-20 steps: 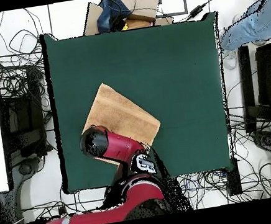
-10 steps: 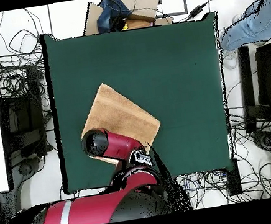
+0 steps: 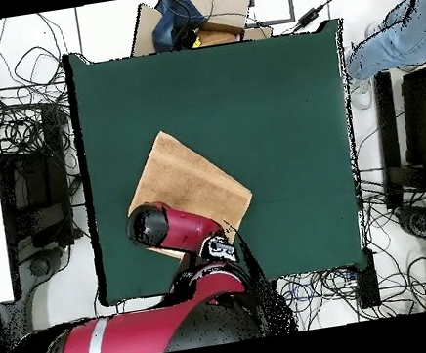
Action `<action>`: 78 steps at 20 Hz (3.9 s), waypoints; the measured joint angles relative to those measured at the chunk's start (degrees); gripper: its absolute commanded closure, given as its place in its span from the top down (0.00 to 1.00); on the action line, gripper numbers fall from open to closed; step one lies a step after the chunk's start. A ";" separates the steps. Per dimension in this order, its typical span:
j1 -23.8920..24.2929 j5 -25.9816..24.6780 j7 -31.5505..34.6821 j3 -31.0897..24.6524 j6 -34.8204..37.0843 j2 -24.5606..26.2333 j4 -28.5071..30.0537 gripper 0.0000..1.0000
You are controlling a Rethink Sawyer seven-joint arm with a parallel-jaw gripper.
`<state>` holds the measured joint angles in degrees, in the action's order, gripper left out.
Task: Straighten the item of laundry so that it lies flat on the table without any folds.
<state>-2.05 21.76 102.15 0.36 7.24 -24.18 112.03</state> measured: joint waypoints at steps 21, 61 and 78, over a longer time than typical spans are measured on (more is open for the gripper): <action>-3.14 -0.55 0.00 2.25 -0.50 0.33 -0.93 0.00; -11.87 7.09 0.00 2.86 -7.41 -0.16 1.15 0.00; -12.94 11.98 0.04 -1.93 -9.02 -1.12 2.95 0.00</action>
<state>-14.98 33.74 102.19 -1.57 -1.77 -25.31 114.98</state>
